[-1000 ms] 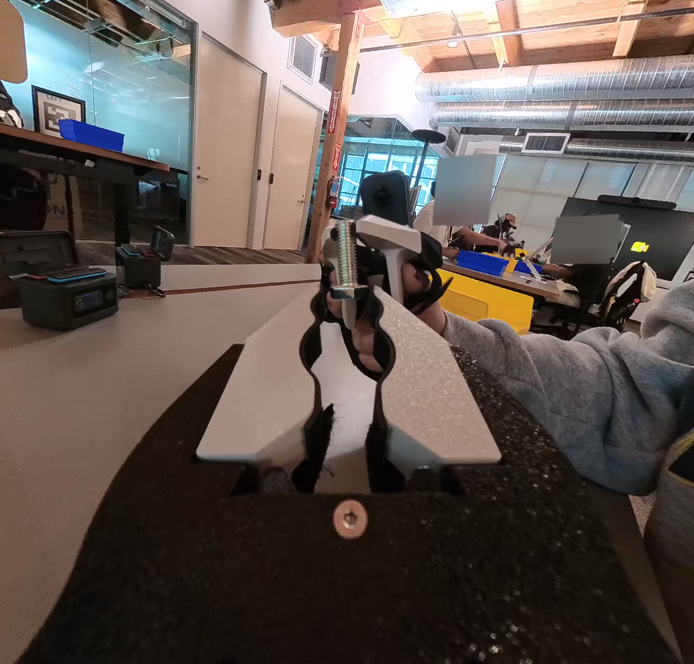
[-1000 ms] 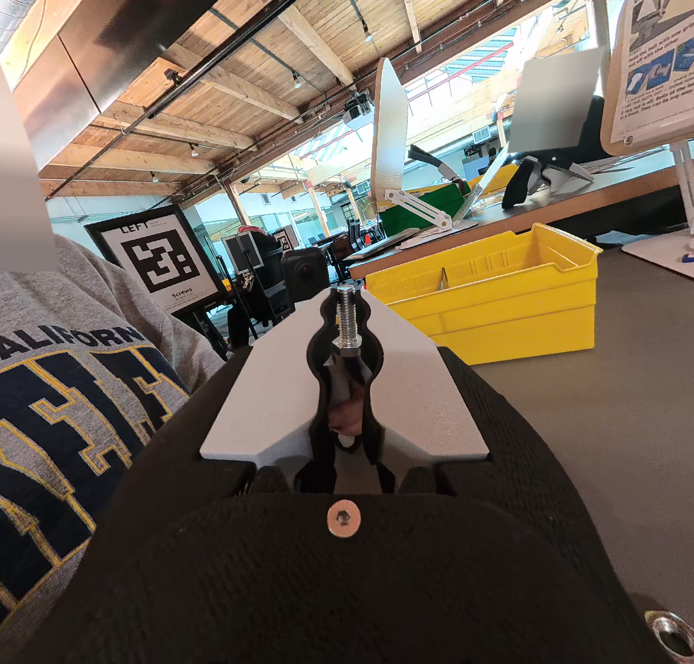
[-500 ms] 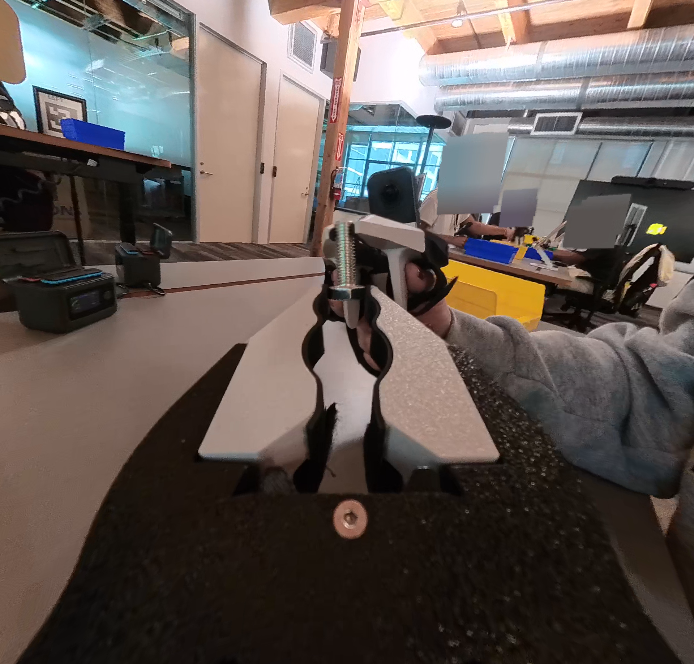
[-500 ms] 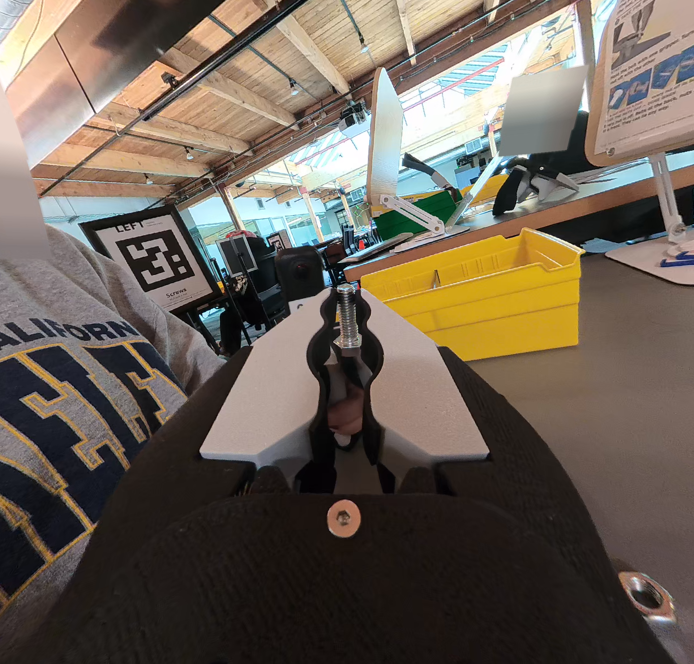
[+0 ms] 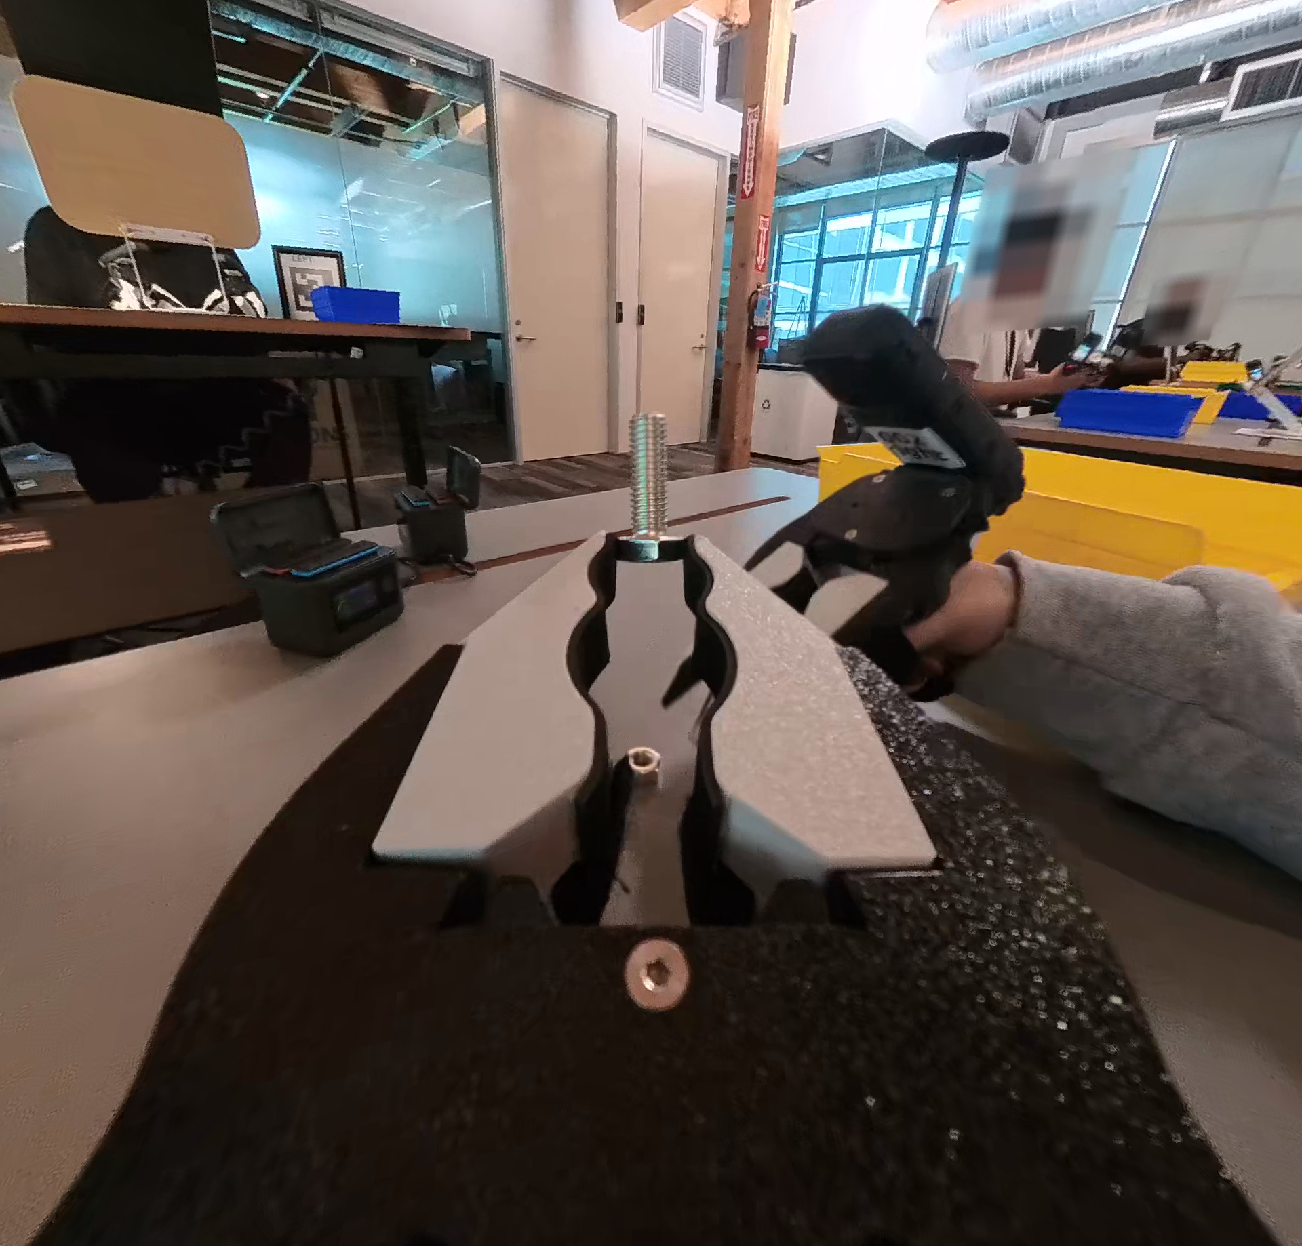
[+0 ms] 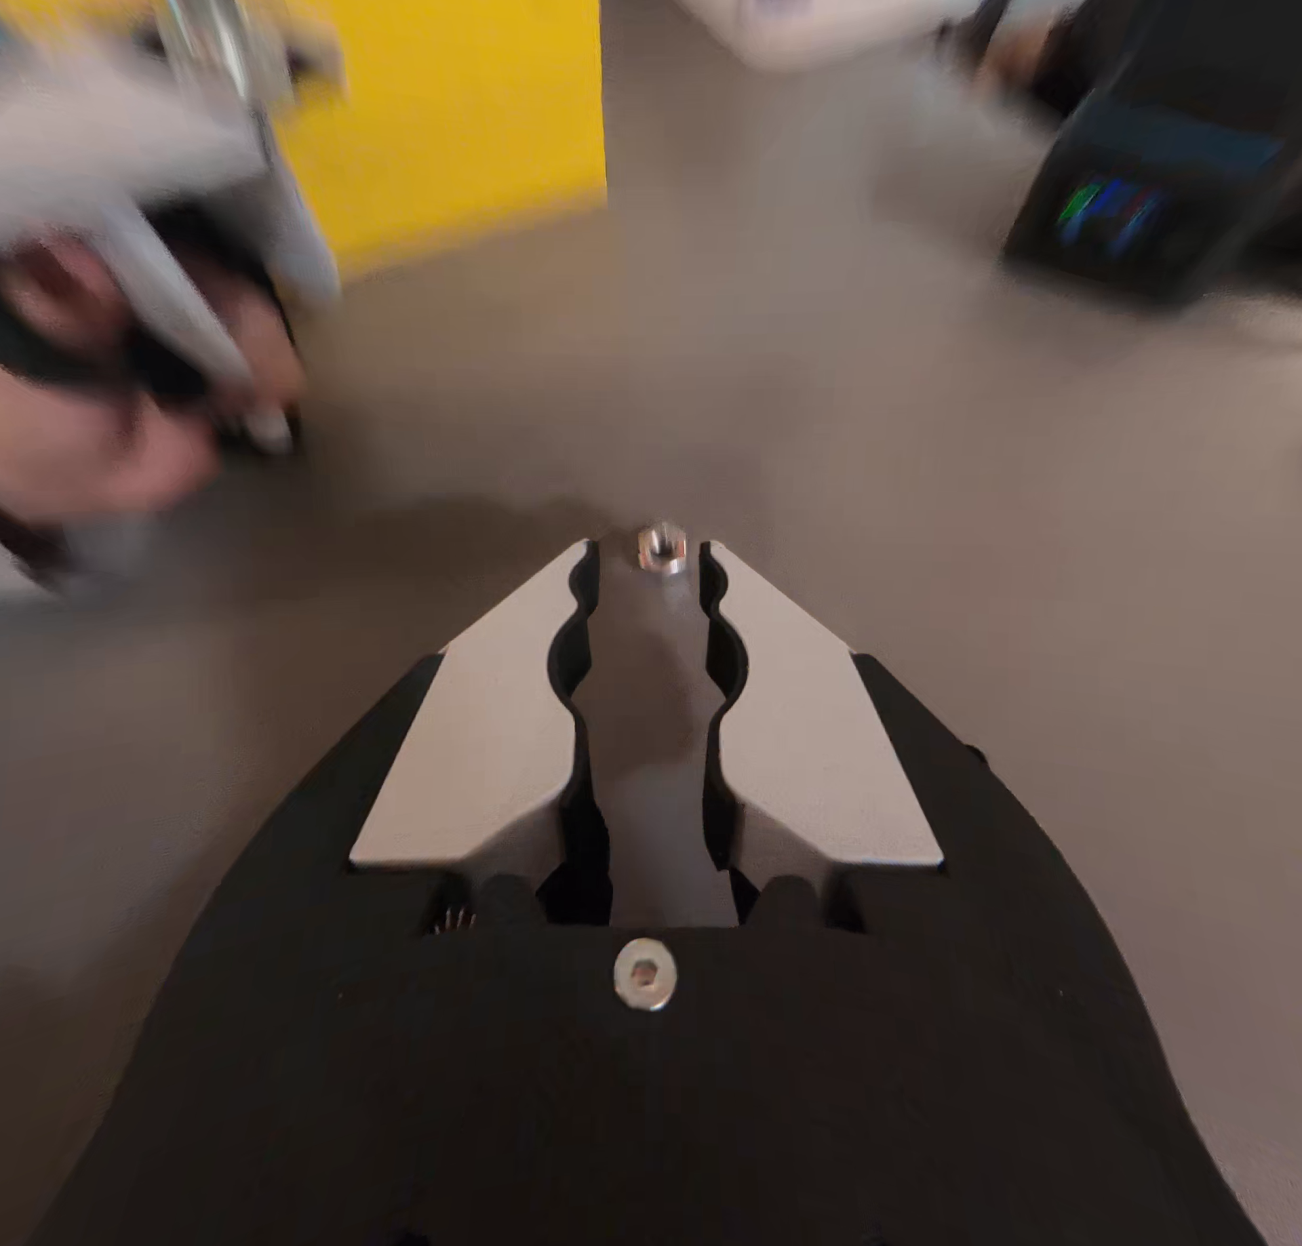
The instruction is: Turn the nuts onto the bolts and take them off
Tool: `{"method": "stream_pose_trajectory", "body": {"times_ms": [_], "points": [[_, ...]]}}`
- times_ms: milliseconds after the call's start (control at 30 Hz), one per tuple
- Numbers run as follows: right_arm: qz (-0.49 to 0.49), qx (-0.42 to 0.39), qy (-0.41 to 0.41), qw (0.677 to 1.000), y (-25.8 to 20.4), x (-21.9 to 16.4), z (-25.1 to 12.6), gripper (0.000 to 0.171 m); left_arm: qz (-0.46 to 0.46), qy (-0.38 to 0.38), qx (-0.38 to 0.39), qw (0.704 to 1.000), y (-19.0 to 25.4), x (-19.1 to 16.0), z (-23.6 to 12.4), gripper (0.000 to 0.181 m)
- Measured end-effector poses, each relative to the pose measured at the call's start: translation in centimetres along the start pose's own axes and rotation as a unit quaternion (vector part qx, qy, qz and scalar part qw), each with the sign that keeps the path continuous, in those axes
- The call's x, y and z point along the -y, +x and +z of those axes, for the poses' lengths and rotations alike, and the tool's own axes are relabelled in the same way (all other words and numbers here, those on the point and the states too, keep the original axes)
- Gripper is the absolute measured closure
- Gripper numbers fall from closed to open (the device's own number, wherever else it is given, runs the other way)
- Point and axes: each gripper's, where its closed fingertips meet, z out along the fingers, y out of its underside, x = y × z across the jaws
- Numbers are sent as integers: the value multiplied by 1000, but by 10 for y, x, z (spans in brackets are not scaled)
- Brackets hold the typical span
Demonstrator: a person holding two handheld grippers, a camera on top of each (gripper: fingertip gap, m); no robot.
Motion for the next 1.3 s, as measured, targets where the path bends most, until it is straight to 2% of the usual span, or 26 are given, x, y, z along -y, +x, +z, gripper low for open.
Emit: {"method": "stream_pose_trajectory", "body": {"times_ms": [67,133,267,333,400,467,567,667,733,833,1000,1300], "points": [[-20,-14,-61,998,3,-15,14,143,7,-4,-4,1000,-4,-6,10,165],[-41,-30,-87,995,7,-21,24,142,9,-13,-10,1000,-5,-11,14,165],[-35,-12,-87,996,2,-15,33,143,18,-4,-22,1000,0,-8,11,165],[-35,-14,-88,995,3,-15,34,154,17,-3,-24,1000,0,-8,11,165],[-27,-10,-88,996,3,-14,32,155,16,-1,-24,1000,1,-7,12,165],[-24,-13,-68,997,7,-3,19,155,12,4,-30,999,3,-6,13,165],[-15,-12,11,1000,6,41,-19,155,-4,14,-57,998,16,-3,14,165],[-30,43,85,995,-20,92,-62,155,-4,10,-88,996,31,-4,15,165],[-55,95,89,990,-45,111,-79,155,-6,10,-106,994,40,-4,16,165],[-105,124,41,986,-67,116,-85,155,-23,14,-124,992,46,-3,16,165],[-128,128,-22,983,-71,109,-80,155,-29,24,-137,990,50,1,12,165],[-129,128,-54,982,-70,102,-78,155,-26,21,-152,988,57,0,11,165]]}}
